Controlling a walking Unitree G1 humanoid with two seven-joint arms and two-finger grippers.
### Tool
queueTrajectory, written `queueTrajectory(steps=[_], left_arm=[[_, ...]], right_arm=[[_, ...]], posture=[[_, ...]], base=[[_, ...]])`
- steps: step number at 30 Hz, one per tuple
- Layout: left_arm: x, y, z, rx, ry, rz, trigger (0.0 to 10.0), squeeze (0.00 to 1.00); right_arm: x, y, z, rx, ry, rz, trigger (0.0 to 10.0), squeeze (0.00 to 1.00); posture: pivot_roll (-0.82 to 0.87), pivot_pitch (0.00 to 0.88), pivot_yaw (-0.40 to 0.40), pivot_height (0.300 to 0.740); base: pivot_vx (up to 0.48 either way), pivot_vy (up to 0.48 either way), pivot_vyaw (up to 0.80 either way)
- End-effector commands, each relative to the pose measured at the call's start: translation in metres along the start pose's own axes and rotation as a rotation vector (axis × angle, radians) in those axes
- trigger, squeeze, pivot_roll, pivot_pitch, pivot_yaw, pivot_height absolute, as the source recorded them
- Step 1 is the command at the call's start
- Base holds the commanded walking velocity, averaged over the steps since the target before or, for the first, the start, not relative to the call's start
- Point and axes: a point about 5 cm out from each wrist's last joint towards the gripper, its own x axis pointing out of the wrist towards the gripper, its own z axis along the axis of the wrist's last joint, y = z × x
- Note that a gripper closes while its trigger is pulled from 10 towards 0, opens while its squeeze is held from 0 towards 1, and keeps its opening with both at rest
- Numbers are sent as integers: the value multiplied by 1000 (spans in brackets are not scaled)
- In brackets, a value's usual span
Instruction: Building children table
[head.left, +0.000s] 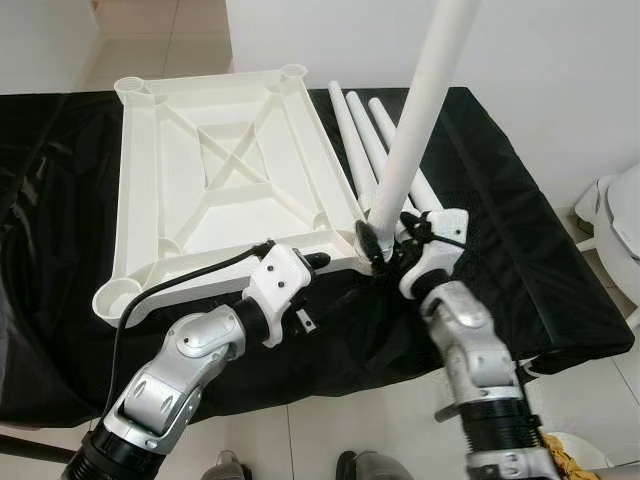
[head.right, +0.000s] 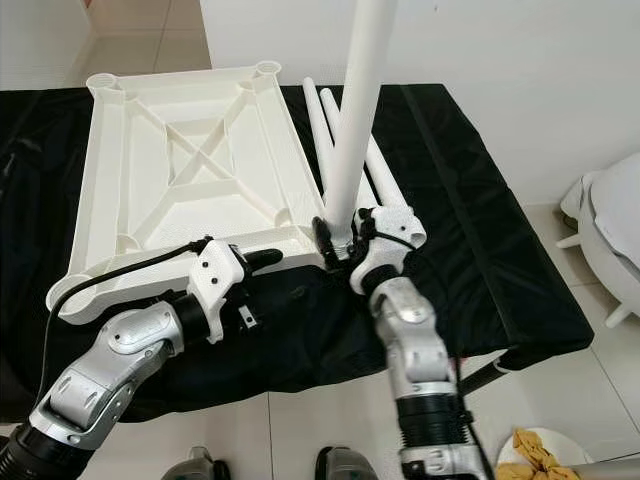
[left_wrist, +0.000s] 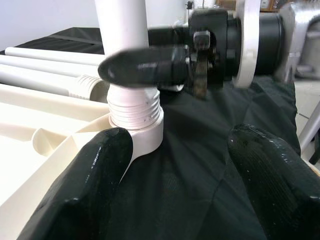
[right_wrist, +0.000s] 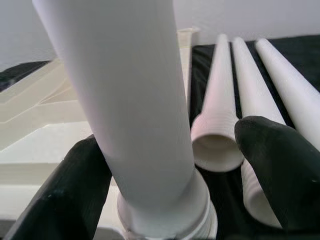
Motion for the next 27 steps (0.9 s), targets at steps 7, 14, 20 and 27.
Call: queueTrajectory(steps=[7, 14, 20, 27], left_arm=[[0, -4, -2, -2, 13, -62, 10000, 0], [0, -3, -1, 5, 14, -64, 10000, 0], [0, -2, -1, 8, 14, -60, 10000, 0], [-2, -2, 0, 11, 16, -53, 10000, 0]], right_arm=[[6, -2, 4, -22, -29, 157, 10000, 0], [13, -6, 0, -24, -17, 242, 10000, 0], [19, -8, -8, -25, 6, 281, 8980, 0], [19, -10, -12, -22, 3, 296, 0, 0]], posture=[[-41, 93, -2, 740], [-36, 90, -1, 740], [-21, 81, -5, 740], [-11, 77, -9, 740]], base=[[0, 0, 0], [0, 0, 0], [0, 0, 0], [0, 0, 0]])
